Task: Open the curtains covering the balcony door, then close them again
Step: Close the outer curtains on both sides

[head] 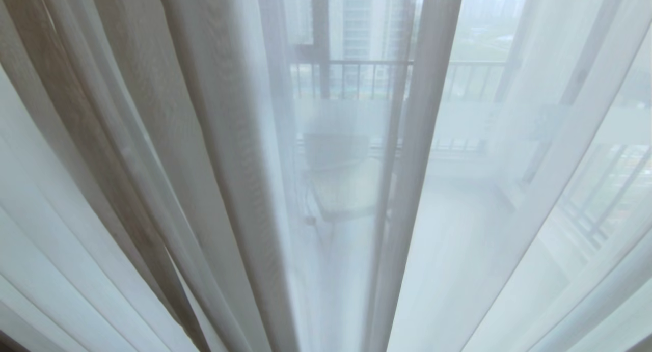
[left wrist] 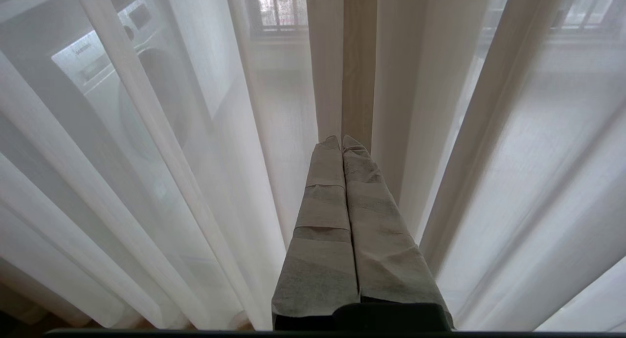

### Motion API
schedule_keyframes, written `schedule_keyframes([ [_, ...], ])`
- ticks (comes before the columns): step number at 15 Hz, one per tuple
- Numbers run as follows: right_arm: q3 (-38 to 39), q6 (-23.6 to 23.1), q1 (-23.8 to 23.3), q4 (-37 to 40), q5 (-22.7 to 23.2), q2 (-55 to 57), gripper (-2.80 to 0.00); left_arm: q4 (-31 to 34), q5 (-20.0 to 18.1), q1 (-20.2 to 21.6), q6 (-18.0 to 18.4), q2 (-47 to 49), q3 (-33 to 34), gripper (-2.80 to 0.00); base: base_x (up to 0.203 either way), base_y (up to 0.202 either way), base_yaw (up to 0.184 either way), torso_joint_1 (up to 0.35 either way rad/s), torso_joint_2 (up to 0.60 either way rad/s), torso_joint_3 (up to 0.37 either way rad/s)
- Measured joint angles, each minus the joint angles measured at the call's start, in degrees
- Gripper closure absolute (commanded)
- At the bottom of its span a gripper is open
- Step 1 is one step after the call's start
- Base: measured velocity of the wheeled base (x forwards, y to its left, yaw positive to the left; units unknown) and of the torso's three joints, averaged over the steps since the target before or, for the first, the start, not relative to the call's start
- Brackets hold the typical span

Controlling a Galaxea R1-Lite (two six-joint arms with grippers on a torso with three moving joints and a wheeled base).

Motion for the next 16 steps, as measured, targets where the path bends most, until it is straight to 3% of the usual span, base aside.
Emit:
schedule_keyframes([
  [7,0.0,0.0,0.1,0.0,0.0,0.0,0.00,0.0,0.0,0.0,0.0,0.0,0.0,0.00,0.000,0.015,0.001,0.000,0.00,0.000],
  [16,0.0,0.1,0.0,0.0,-0.1,0.0,0.00,0.1,0.0,0.0,0.1,0.0,0.0,0.00,0.000,0.187,0.001,0.003,0.00,0.002],
])
